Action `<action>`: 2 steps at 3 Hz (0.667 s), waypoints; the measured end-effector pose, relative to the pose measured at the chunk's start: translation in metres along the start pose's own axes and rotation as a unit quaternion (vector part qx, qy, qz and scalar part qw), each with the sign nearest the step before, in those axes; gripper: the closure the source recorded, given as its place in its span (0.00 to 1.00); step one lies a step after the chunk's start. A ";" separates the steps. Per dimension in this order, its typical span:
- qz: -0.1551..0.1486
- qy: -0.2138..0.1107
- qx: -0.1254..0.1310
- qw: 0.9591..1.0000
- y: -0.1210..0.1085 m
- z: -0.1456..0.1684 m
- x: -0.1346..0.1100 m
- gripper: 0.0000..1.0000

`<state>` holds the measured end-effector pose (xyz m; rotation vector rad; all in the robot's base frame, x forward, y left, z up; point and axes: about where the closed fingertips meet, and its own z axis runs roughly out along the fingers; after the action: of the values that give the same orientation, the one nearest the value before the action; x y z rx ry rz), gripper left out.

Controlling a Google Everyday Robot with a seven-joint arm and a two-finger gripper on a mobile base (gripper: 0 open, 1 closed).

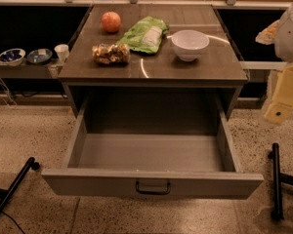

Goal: Place orange can into top drawer

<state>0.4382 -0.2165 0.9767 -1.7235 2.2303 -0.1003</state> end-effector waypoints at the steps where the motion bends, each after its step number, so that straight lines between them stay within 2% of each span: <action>1: -0.002 0.000 0.000 1.000 -0.001 0.001 -0.002 0.00; 2: -0.048 0.009 -0.005 0.999 -0.022 0.019 -0.051 0.00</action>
Offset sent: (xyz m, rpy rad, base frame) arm 0.0939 0.1125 -0.0092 -0.1166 0.0279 0.2284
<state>0.4751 -0.1716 0.9747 -1.8428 2.1643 -0.1281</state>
